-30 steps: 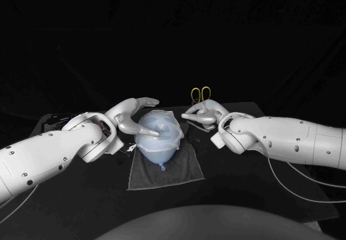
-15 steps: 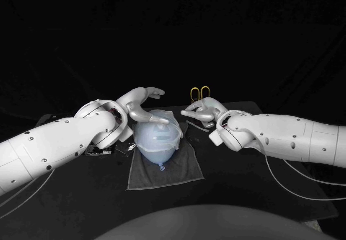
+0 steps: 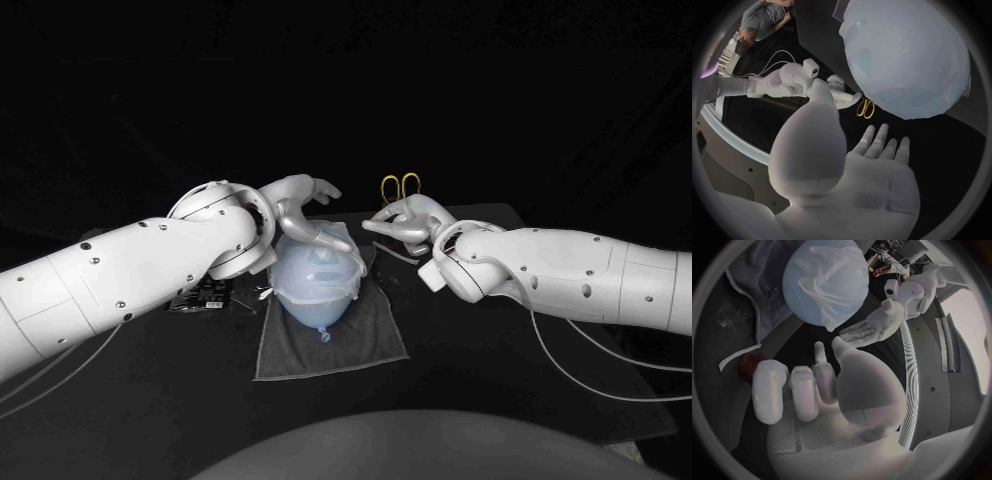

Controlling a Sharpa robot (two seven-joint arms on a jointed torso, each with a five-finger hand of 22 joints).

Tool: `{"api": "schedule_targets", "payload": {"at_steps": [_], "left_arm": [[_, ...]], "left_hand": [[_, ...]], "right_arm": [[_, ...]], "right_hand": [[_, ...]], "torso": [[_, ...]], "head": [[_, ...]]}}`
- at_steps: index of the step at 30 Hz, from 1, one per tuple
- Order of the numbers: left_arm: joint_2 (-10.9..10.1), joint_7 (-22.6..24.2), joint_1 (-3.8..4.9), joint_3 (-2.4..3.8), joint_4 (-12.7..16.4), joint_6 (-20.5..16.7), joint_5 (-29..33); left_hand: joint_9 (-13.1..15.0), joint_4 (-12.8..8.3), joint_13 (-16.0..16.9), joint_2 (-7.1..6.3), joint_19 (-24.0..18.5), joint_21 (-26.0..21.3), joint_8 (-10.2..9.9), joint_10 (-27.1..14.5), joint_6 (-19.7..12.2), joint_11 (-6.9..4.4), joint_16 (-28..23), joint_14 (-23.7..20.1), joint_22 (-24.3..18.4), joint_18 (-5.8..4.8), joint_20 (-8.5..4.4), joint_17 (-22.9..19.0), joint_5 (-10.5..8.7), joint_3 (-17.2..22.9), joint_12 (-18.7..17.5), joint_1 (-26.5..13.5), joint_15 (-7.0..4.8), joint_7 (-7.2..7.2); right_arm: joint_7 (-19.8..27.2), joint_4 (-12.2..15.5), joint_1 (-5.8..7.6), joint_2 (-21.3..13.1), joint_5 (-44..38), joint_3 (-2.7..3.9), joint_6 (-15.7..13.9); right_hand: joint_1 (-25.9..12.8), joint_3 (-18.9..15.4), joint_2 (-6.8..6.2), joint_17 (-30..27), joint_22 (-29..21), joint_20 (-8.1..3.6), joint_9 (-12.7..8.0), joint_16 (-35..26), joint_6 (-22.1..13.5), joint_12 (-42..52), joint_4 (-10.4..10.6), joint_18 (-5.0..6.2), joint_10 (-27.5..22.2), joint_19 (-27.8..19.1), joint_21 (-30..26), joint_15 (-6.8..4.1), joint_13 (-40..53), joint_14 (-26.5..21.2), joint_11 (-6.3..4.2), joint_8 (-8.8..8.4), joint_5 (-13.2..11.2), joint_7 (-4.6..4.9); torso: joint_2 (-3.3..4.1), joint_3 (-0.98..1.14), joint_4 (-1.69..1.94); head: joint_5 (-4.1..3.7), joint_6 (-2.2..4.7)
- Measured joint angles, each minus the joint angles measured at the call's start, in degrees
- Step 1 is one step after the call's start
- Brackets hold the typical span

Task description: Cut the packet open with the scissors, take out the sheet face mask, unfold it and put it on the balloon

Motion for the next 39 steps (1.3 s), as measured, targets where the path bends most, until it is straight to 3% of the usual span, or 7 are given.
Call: {"api": "schedule_targets", "payload": {"at_steps": [8, 19, 39], "left_arm": [[1.33, -3.58, 0.09, -0.23, -0.45, 4.36, -3.44], [1.00, -5.59, 0.12, -0.32, -0.13, 6.82, -5.68], [-2.50, -6.28, 0.22, -0.77, 1.79, 9.99, -7.30]], "left_hand": [[0.14, 0.00, -0.05, -0.07, 0.00, 0.00, 0.00, 0.12, 0.00, 0.11, 0.00, 0.00, 0.00, 0.00, 0.00, 0.17, 0.00, 0.00, -0.07, -1.57, 0.00, 0.00], [0.48, 0.00, -0.05, -0.07, 0.00, 0.00, 0.59, 0.82, 0.85, 0.16, 0.00, 0.21, -0.01, 0.00, 0.00, 0.44, 0.00, 0.00, -0.07, -1.56, 0.20, 0.05], [1.58, 0.00, -0.07, 0.24, -0.01, 0.00, 2.46, 3.00, 3.95, -0.96, 0.00, 0.64, -0.02, 0.00, -0.01, 0.48, 0.23, 0.00, 0.20, 0.93, -0.65, 0.20]], "right_arm": [[0.08, 0.57, 0.01, -0.39, 0.03, 0.00, -0.59], [0.42, 0.95, 0.01, -0.69, 0.19, 0.00, -1.34], [0.74, 1.82, -0.06, -0.68, 0.31, 0.00, -1.33]], "right_hand": [[0.00, -0.16, 0.00, -0.03, 0.02, -0.16, -0.08, 0.00, 0.00, 0.00, 0.16, -0.01, -0.01, 0.14, -0.05, 0.00, 0.02, 0.00, 0.00, 0.00, 0.00, 0.00], [0.00, -0.39, 0.00, -0.02, 0.01, -0.17, -0.09, -0.04, 0.00, -0.06, 0.39, -0.05, -0.01, 0.13, -0.05, 0.00, 0.00, 0.00, 0.00, 0.00, 0.00, -0.01], [0.00, -0.39, 0.00, 0.01, -0.01, -0.22, -0.15, 0.00, 0.20, -0.22, 0.39, -0.40, -0.03, 0.00, -0.07, 0.00, 0.02, 0.01, -0.01, 0.00, 0.00, -0.21]], "torso": [[0.00, -0.07, 0.08], [0.01, -0.08, 0.11], [-0.03, -0.02, 0.10]], "head": [[-0.01, 0.00], [-0.08, 0.00], [0.09, 0.00]]}}
